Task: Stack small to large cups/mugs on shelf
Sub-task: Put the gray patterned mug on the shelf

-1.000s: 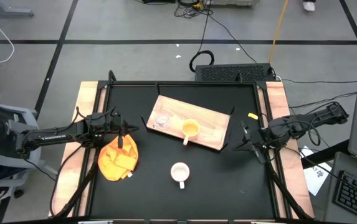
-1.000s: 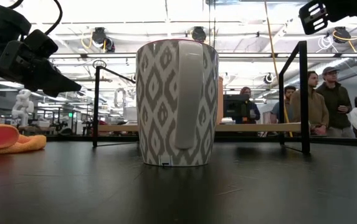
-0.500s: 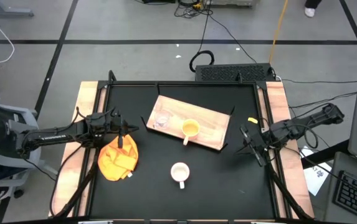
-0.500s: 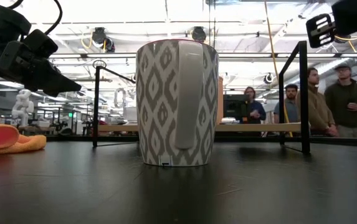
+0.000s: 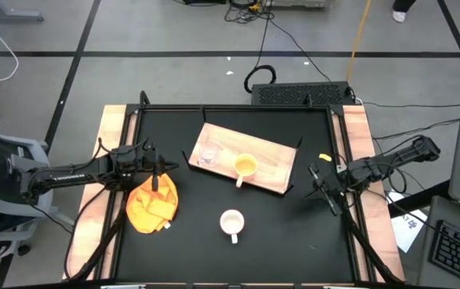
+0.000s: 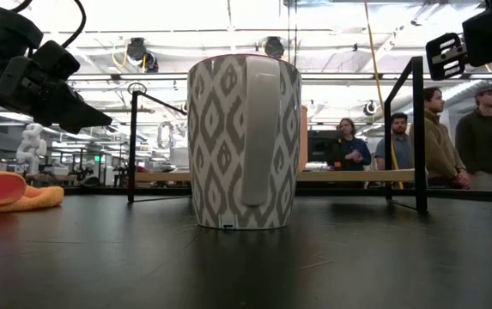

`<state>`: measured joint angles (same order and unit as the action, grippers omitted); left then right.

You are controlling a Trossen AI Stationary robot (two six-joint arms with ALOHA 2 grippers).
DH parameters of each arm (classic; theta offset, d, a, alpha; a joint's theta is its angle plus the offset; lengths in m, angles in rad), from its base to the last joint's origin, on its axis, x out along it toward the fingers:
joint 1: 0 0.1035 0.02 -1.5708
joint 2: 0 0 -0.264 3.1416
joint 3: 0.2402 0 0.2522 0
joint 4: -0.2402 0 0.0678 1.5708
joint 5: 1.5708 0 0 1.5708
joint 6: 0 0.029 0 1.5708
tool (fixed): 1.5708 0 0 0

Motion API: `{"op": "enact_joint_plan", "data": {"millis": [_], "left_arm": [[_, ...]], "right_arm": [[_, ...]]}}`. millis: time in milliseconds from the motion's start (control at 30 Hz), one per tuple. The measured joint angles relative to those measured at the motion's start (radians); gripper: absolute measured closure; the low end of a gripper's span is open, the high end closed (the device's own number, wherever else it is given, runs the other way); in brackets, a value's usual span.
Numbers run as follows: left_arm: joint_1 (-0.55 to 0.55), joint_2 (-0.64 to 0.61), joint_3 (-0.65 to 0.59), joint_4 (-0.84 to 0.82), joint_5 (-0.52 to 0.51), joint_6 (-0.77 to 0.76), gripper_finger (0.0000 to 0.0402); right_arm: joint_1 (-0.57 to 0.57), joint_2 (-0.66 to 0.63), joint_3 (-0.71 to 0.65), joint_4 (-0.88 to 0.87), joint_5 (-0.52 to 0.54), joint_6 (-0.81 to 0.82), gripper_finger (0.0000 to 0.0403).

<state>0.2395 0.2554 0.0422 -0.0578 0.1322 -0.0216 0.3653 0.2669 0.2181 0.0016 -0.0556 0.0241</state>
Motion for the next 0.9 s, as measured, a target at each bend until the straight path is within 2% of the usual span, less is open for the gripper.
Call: {"op": "enact_joint_plan", "data": {"millis": [267, 900], "left_arm": [[0.0, 0.0, 0.0, 0.0, 0.0, -0.003, 0.0385], [0.0, 0.0, 0.0, 0.0, 0.0, -0.006, 0.0385]], "right_arm": [[0.03, -0.006, -0.075, 0.102, -0.001, 0.005, 0.0403], [0.07, -0.006, -0.164, 0.184, -0.001, -0.002, 0.0403]]}}
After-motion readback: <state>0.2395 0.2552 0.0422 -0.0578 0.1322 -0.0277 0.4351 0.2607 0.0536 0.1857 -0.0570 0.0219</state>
